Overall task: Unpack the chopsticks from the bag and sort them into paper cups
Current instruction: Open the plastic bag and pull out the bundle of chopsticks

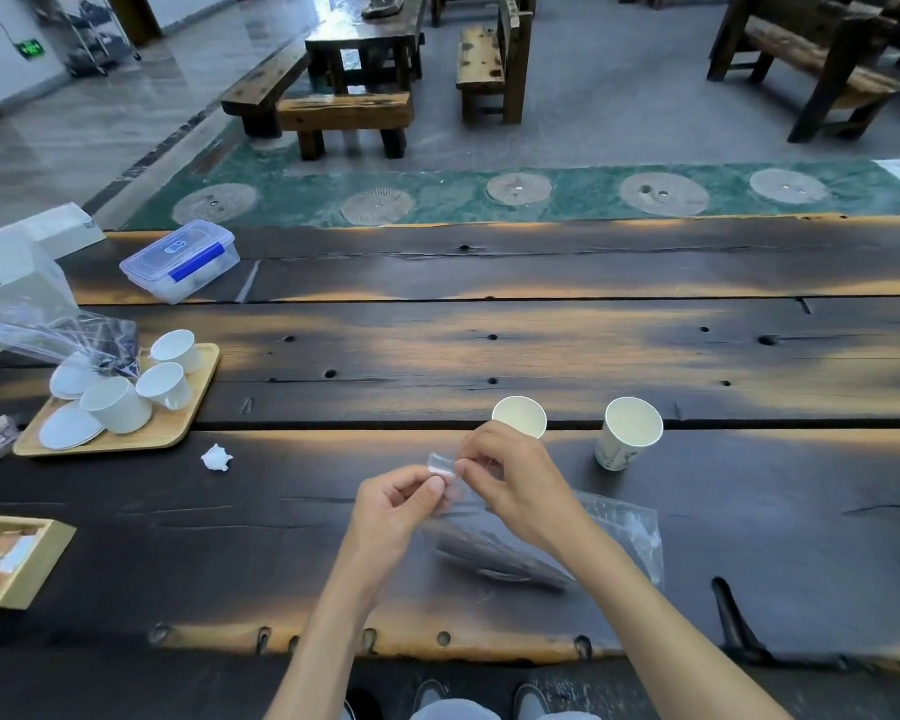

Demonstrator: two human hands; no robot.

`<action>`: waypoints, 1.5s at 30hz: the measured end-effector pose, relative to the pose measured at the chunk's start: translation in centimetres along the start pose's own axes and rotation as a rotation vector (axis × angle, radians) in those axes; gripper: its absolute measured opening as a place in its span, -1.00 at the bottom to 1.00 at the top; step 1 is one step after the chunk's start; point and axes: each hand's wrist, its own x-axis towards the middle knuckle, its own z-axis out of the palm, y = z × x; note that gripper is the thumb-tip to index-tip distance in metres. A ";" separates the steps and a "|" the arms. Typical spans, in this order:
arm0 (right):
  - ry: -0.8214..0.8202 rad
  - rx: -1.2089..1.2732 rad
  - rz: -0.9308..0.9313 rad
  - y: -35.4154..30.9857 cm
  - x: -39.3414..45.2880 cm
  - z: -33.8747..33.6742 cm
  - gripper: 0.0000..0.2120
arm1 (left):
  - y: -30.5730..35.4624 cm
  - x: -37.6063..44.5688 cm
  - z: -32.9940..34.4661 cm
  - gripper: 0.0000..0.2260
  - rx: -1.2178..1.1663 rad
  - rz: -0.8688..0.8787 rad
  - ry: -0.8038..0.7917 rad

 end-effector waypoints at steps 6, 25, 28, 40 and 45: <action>-0.064 0.033 0.007 -0.3 -0.2 0.8 -0.82 | 0.8 -0.2 0.1 -0.83 0.032 0.042 -0.044; -0.028 0.083 0.045 -1.4 -0.2 -0.2 -0.89 | 2.2 0.6 1.1 -0.79 0.070 0.050 0.014; 0.034 0.076 0.063 -1.6 0.2 -1.3 -0.83 | 2.4 1.0 1.5 -0.89 0.135 0.093 0.037; -0.195 -0.101 0.322 2.7 -3.4 -5.2 -0.93 | 1.6 2.0 1.9 -0.92 0.066 0.031 0.190; -0.160 0.031 0.475 5.7 -5.2 -9.1 -0.85 | 0.5 1.9 -0.1 -0.90 -0.010 -0.029 0.265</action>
